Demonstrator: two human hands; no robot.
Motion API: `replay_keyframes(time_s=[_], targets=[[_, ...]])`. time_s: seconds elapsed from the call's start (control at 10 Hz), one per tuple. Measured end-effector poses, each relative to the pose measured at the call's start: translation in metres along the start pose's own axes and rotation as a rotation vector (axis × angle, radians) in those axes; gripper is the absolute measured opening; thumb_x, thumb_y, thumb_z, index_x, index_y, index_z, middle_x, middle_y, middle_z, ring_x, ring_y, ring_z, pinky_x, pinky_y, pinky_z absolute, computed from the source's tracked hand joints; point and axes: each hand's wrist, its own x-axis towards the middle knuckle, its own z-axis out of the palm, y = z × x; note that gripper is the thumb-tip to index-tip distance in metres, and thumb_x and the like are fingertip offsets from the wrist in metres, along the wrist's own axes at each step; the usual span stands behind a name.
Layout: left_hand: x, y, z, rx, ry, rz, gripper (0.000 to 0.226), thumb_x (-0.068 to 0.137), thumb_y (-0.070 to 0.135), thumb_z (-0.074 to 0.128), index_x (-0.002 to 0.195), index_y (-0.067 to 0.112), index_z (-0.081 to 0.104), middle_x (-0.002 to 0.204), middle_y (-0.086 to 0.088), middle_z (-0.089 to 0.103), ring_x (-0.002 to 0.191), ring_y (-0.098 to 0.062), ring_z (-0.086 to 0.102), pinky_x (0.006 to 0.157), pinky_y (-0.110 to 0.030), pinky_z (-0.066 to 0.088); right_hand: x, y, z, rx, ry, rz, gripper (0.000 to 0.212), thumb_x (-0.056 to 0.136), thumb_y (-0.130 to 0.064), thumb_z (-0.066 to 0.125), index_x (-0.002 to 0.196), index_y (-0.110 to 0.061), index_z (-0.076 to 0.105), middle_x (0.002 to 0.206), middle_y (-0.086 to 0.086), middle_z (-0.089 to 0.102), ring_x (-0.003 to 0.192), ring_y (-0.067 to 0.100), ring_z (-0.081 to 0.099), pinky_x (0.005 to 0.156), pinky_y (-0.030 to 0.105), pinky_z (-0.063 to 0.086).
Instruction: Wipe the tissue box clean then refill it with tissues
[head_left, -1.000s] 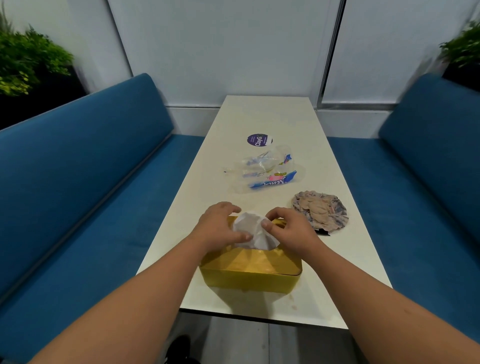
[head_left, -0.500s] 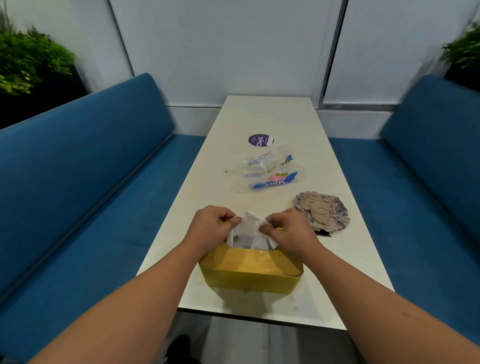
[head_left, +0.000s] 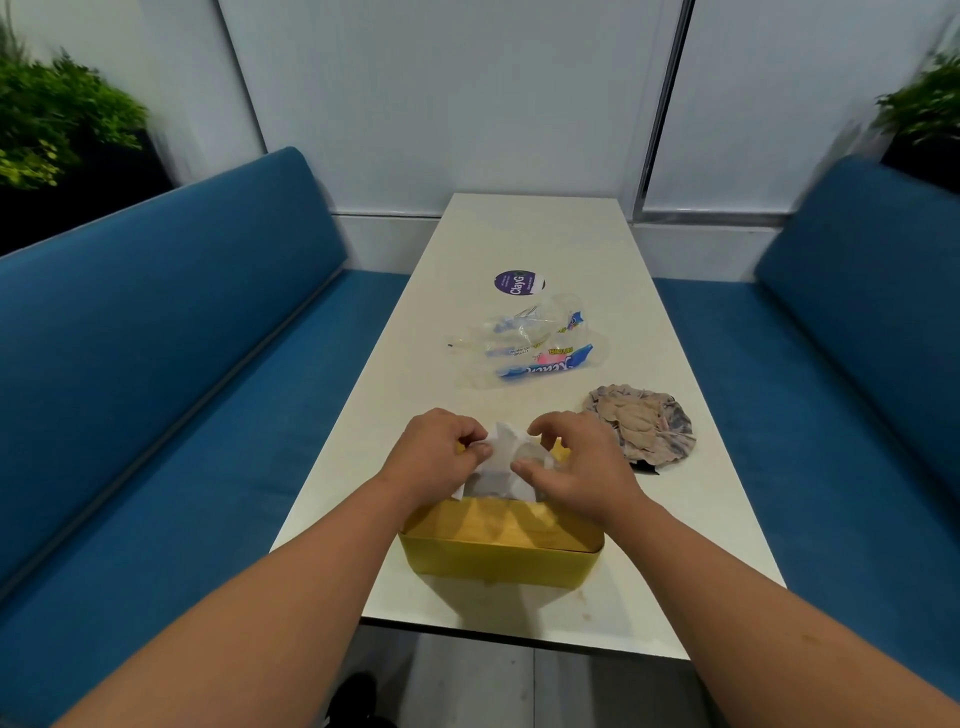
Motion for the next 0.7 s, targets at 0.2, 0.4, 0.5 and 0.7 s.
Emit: replay_keyframes(time_s=[0.2, 0.4, 0.5, 0.7], targets=[[0.0012, -0.0023, -0.0003, 0.004, -0.026, -0.024, 0.023, 0.093, 0.036, 0.06, 0.109, 0.023, 0.071, 0.102, 0.007, 0.066, 0.089, -0.013, 0.058, 0.082, -0.025, 0.051, -0.0003, -0.0003, 0.0048, -0.137, -0.119, 0.006, 0.023, 0.092, -0.044, 0.056, 0.101, -0.029, 0.072, 0.076, -0.008, 0.064, 0.079, 0.013, 0.05, 0.074, 0.029, 0.033], [-0.001, -0.0045, -0.0019, -0.007, -0.032, -0.02, 0.024, 0.094, 0.038, 0.059, 0.111, 0.025, 0.069, 0.099, 0.008, 0.065, 0.086, -0.011, 0.059, 0.077, -0.022, 0.051, -0.0006, -0.0007, 0.0005, 0.008, -0.095, 0.079, 0.028, 0.082, -0.052, 0.066, 0.105, -0.036, 0.068, 0.081, -0.017, 0.054, 0.091, 0.012, 0.047, 0.071, 0.031, 0.04], [0.0, -0.0026, -0.0018, -0.024, -0.028, -0.013, 0.024, 0.094, 0.036, 0.059, 0.112, 0.023, 0.069, 0.103, 0.005, 0.068, 0.087, -0.011, 0.059, 0.079, -0.022, 0.05, 0.0022, -0.0027, 0.0016, -0.077, -0.128, 0.069, 0.02, 0.088, -0.045, 0.06, 0.099, -0.033, 0.072, 0.077, -0.014, 0.049, 0.092, 0.015, 0.044, 0.071, 0.031, 0.035], [0.001, -0.0012, -0.0075, -0.054, -0.039, -0.01, 0.024, 0.093, 0.04, 0.06, 0.109, 0.024, 0.069, 0.094, 0.011, 0.064, 0.082, -0.006, 0.057, 0.069, -0.013, 0.046, 0.0046, -0.0025, -0.0048, 0.039, -0.102, 0.075, 0.029, 0.081, -0.056, 0.063, 0.099, -0.035, 0.07, 0.085, -0.018, 0.063, 0.09, 0.01, 0.051, 0.076, 0.035, 0.047]])
